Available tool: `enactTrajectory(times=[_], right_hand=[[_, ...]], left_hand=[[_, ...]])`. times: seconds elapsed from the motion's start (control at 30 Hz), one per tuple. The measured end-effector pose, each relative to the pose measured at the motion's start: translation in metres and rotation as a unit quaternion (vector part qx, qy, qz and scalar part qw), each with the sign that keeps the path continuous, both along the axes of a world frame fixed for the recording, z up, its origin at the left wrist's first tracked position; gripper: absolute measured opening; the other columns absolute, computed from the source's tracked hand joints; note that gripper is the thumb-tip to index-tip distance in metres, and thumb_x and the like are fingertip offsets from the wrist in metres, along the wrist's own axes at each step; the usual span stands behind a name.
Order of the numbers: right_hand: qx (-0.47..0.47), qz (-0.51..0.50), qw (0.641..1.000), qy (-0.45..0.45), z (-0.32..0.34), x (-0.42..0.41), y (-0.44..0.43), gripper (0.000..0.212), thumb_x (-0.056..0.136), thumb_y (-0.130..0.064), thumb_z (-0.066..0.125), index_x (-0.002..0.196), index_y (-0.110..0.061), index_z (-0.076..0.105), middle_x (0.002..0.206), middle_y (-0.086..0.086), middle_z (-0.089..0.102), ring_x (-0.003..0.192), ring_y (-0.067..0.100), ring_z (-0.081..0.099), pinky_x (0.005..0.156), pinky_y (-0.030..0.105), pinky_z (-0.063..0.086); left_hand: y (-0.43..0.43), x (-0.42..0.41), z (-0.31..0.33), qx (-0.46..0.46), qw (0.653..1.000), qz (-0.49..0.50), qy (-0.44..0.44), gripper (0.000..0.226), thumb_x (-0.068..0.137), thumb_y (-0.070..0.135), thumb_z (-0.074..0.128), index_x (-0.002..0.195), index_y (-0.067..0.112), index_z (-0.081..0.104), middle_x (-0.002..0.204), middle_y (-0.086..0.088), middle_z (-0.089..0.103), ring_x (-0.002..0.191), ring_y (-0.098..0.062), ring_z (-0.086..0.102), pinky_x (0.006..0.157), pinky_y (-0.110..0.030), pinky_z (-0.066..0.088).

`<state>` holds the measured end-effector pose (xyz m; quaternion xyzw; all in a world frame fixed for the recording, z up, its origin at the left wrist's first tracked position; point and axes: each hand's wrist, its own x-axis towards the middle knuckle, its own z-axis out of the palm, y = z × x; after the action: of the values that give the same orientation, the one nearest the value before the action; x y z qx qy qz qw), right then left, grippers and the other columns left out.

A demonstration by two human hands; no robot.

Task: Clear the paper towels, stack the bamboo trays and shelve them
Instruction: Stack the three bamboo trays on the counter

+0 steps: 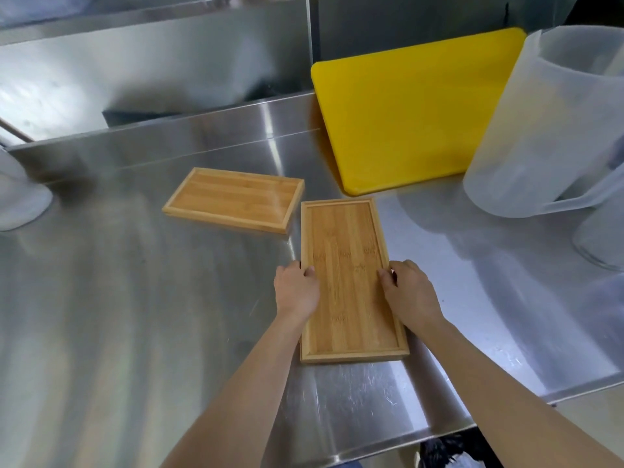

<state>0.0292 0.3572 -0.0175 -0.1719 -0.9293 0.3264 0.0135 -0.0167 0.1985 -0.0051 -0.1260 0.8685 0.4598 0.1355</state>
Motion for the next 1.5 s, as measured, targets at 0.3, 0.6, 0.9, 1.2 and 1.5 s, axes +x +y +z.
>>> enactTrajectory(times=[0.3,0.6,0.9,1.2,1.5], right_hand=[[-0.049,0.002,0.999,-0.01,-0.007,-0.004,0.004,0.037,0.095,-0.026,0.041,0.062,-0.011,0.042,0.064,0.001,0.041,0.056,0.01,0.038,0.052,0.019,0.032],[-0.1,-0.034,0.994,0.017,-0.01,-0.002,0.006,0.036,0.095,-0.025,0.041,0.068,-0.002,0.05,0.063,0.006,0.048,0.058,0.016,0.044,0.053,0.022,0.035],[-0.174,-0.03,0.984,0.022,-0.003,0.002,0.01,0.04,0.093,-0.027,0.047,0.078,0.007,0.059,0.074,0.024,0.06,0.066,0.022,0.051,0.058,0.028,0.04],[-0.368,0.01,0.93,-0.008,0.04,-0.022,-0.011,0.023,0.093,-0.024,0.048,0.107,-0.016,0.065,0.102,-0.001,0.067,0.093,0.011,0.062,0.084,0.03,0.049],[-0.328,0.075,0.937,-0.09,0.073,-0.085,-0.05,0.031,0.087,-0.031,0.058,0.116,-0.021,0.055,0.097,-0.006,0.06,0.086,0.01,0.057,0.069,0.026,0.044]], left_hand=[[0.0,-0.002,0.008,0.122,0.984,0.101,-0.083,0.019,0.085,0.006,0.046,0.074,0.013,0.059,0.075,-0.008,0.057,0.066,-0.019,0.049,0.06,-0.029,0.041],[-0.003,0.002,0.029,0.248,0.957,0.107,-0.109,0.028,0.089,-0.002,0.048,0.104,0.01,0.068,0.1,-0.012,0.072,0.094,-0.027,0.068,0.085,-0.046,0.056],[-0.002,0.011,0.032,0.239,0.969,0.015,-0.061,0.038,0.089,0.008,0.06,0.125,0.015,0.055,0.113,-0.006,0.066,0.102,-0.023,0.064,0.087,-0.04,0.054],[-0.028,0.003,0.034,0.328,0.934,0.127,-0.064,0.033,0.087,0.007,0.062,0.119,0.013,0.062,0.112,-0.012,0.07,0.101,-0.029,0.067,0.093,-0.054,0.051],[-0.061,-0.036,0.044,0.372,0.9,0.227,-0.012,0.026,0.09,0.015,0.06,0.114,0.005,0.058,0.096,-0.004,0.068,0.088,-0.024,0.066,0.076,-0.042,0.055]])
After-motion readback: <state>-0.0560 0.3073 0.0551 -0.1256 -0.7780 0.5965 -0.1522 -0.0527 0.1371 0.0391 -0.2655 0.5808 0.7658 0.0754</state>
